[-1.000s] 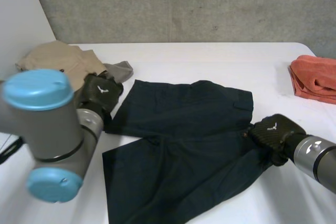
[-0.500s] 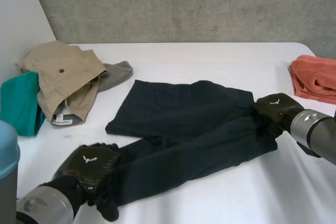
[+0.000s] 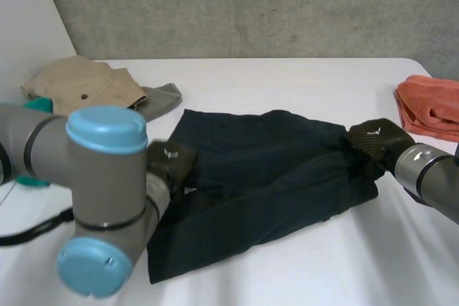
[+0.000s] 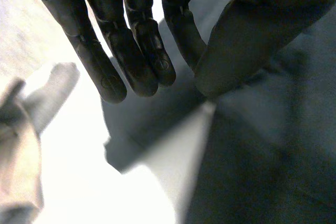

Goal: Fold the laundry.

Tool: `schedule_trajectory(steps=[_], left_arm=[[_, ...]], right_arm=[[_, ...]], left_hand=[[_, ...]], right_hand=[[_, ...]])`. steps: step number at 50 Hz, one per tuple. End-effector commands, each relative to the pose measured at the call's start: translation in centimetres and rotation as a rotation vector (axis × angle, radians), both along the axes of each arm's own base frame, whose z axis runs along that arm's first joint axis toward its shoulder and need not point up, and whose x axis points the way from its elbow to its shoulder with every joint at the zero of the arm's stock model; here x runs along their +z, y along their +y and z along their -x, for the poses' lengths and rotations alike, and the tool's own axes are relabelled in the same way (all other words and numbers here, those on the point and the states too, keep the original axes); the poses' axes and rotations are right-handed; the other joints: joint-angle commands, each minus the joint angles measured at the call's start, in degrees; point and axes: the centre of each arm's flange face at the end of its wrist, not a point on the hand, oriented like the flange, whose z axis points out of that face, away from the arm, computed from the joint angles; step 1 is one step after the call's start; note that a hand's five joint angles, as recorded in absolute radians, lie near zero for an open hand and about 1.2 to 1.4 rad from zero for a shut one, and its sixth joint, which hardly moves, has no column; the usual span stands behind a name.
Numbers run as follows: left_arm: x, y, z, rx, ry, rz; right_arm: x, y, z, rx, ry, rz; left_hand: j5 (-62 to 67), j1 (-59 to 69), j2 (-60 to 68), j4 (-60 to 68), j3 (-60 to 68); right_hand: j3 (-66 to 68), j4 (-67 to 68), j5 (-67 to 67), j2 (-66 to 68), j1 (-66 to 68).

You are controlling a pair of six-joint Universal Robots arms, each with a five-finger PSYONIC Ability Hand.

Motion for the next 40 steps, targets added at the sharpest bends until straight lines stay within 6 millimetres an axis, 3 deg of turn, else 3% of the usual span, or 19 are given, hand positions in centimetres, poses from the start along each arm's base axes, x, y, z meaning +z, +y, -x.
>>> schedule_trajectory(steps=[1, 2, 5, 6, 12, 22, 31, 32, 33, 35, 40], left_arm=[[0.6, -0.7, 0.4, -0.016, -0.026, 0.060], [0.3, 0.1, 0.0, -0.020, -0.048, 0.023], [-0.1, 1.1, -0.8, -0.017, -0.080, -0.025], [0.6, 1.7, -1.2, -0.013, -0.074, -0.033], [2.0, 3.7, -2.7, 0.038, 0.013, -0.104], [0.4, 5.5, -3.1, 0.027, 0.076, -0.286], [-1.6, 5.4, -2.4, -0.009, 0.057, -0.354], [-1.6, 5.3, -2.3, -0.010, 0.056, -0.353], [-1.5, 5.1, -2.2, -0.011, 0.061, -0.344], [-1.3, 4.9, -2.1, -0.007, 0.066, -0.333], [-0.5, 4.5, -1.9, -0.008, 0.071, -0.301]], right_arm=[[0.0, -0.4, 0.0, -0.007, -0.003, 0.020], [-0.1, -0.3, 0.1, -0.008, -0.004, 0.013], [-0.3, -0.3, 0.2, -0.008, -0.006, 0.008], [-0.3, -0.3, 0.2, -0.008, -0.008, 0.006], [-0.4, 0.1, 0.3, -0.006, -0.007, 0.003], [0.0, 1.2, 0.4, 0.008, -0.005, 0.008], [-0.3, 1.5, 0.3, 0.029, -0.015, -0.007], [-0.3, 1.5, 0.3, 0.029, -0.015, -0.007], [-0.3, 1.5, 0.3, 0.029, -0.015, -0.007], [-0.2, 1.6, 0.3, 0.029, -0.015, -0.005], [0.1, 1.3, 0.3, 0.027, -0.019, 0.006]], left_hand=[[6.2, 6.0, 3.9, 3.7, 3.9], [-9.5, -9.8, -11.9, -12.0, -11.8], [-26.5, -26.7, -28.8, -29.0, -28.7], [-30.8, -31.1, -33.2, -33.3, -33.1], [-33.1, -33.3, -35.4, -35.6, -35.3], [-35.6, -35.8, -37.9, -38.1, -37.8], [-29.7, -30.0, -32.1, -32.2, -32.0], [-24.7, -25.0, -27.0, -27.2, -27.0], [-5.2, -5.4, -7.5, -7.7, -7.4], [13.9, 13.7, 11.6, 11.4, 11.7], [14.0, 13.8, 11.7, 11.5, 11.8]], right_hand=[[11.4, 11.2, 12.8, 12.1, 18.3], [11.4, 11.2, 12.8, 12.1, 18.3], [11.4, 11.2, 12.8, 12.1, 18.3], [11.4, 11.2, 12.8, 12.1, 18.3], [11.4, 11.2, 12.8, 12.1, 18.3], [11.4, 11.2, 12.8, 12.1, 18.3], [11.4, 11.2, 12.8, 12.1, 18.3], [11.4, 11.2, 12.8, 12.1, 18.3], [11.4, 11.2, 12.8, 12.1, 18.3], [11.4, 11.2, 12.8, 12.1, 18.3], [11.4, 11.2, 12.8, 12.1, 18.3]])
